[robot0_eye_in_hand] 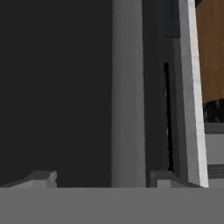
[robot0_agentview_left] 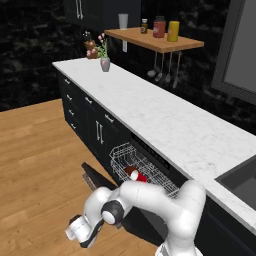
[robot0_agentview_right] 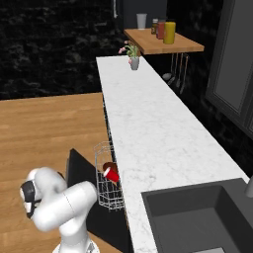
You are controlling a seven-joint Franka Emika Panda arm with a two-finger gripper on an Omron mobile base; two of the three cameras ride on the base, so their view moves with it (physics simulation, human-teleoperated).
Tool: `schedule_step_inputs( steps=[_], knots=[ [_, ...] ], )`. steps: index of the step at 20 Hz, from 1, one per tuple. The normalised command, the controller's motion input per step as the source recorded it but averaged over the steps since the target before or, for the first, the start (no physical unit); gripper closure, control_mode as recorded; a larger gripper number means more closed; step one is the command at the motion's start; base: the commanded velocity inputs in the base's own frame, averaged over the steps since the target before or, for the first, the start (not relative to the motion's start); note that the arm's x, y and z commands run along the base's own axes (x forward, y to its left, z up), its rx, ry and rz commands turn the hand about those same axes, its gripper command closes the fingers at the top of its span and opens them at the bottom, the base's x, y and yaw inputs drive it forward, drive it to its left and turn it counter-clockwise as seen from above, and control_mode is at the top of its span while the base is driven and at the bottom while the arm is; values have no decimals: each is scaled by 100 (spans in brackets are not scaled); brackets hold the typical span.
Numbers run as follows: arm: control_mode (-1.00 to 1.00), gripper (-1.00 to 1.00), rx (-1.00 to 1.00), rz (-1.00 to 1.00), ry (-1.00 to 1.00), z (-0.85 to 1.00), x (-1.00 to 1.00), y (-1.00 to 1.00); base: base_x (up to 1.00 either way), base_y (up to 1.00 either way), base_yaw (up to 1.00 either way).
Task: Pick up the cup and bowl from the counter, place them in the dishwasher, and close the dishwasher door.
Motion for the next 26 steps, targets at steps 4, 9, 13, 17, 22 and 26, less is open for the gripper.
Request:
schedule_step_inputs(
  steps=[4, 9, 13, 17, 22, 26],
  knots=[
    [-100, -100, -22, -16, -14, 20, 28, -72, 0, 0, 0],
    [-100, -100, -20, -17, -10, 24, 42, -95, 0, 0, 0],
    [-100, -100, -17, -17, -7, 15, 47, -100, 0, 0, 0],
    [-100, -100, -15, -17, -5, 8, 46, -100, 0, 0, 0],
    [-100, -100, -14, -17, -4, 4, 44, -100, 0, 0, 0],
    [-100, -100, -12, -16, -3, 3, 43, -100, 0, 0, 0]
  ],
)
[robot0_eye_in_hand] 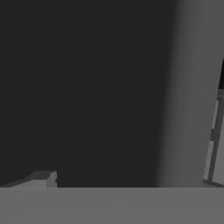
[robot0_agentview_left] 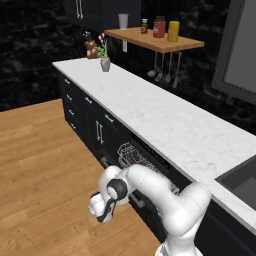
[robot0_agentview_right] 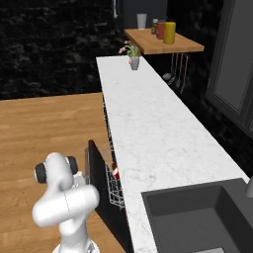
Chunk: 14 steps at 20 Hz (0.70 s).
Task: Pick up the cup and bowl from the counter, place them in the dishwasher, and close the dishwasher door.
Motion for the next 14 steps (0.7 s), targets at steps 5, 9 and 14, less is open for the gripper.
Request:
schedule_step_inputs(
  steps=[5, 9, 14],
  knots=[
    [-100, -100, -13, -16, -5, 3, 42, -100, 0, 0, 0],
    [-100, -100, -12, -13, -7, 0, 44, -100, 0, 0, 0],
    [-100, -100, -8, -8, -9, 0, 49, -100, 0, 0, 0]
  ],
)
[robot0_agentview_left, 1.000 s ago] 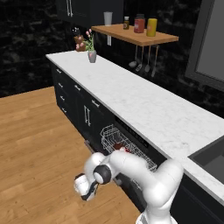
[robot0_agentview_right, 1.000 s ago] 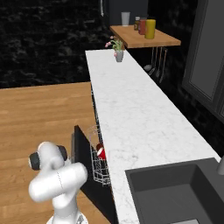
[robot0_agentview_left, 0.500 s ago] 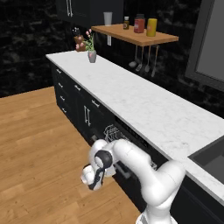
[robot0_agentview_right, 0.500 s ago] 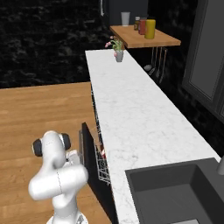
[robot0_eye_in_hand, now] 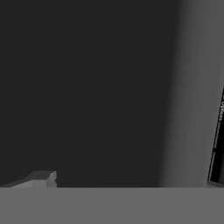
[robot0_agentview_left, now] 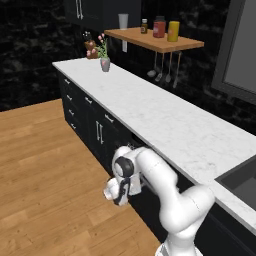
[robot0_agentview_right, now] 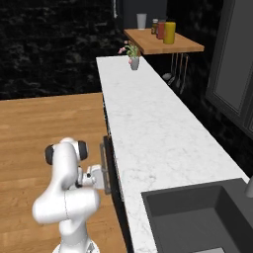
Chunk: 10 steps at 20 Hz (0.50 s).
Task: Pick up the cup and bowl from the counter, place them in the dishwasher, and close the dishwasher door.
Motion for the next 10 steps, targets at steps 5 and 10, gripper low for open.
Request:
schedule_step_inputs(
  steps=[5, 10],
  knots=[
    [-100, -100, -9, -5, -11, 0, 53, -100, 0, 0, 0],
    [-100, -100, -11, -4, -10, 0, 57, -100, 0, 0, 0]
  ],
)
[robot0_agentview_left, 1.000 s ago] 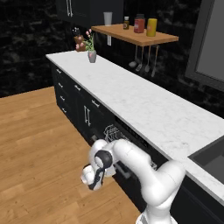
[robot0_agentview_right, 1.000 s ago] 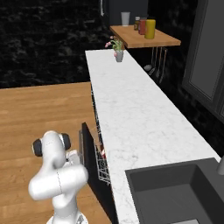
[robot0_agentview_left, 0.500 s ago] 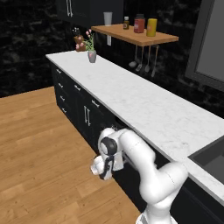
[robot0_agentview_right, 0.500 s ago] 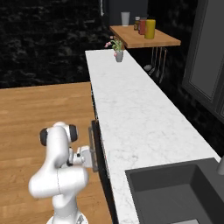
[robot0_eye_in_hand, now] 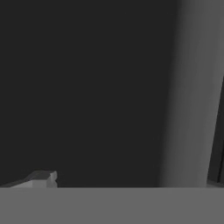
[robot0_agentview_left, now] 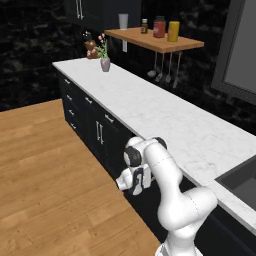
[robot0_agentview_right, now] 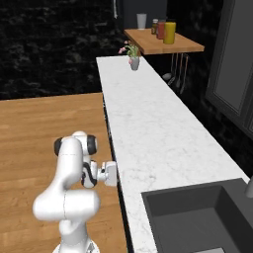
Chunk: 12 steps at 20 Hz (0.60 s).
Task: Pick up the cup and bowl from the counter, place them in the dishwasher, and close the dishwasher door.
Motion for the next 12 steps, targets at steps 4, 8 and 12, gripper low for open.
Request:
schedule_step_inputs(
  steps=[4, 8, 12],
  knots=[
    [-100, -100, -13, -3, -12, -10, 45, -100, 0, 0, 0],
    [-100, -100, -16, -2, -15, -22, 29, -100, 0, 0, 0],
    [-100, -100, -23, 0, -26, -29, 6, -91, 0, 0, 0]
  ],
)
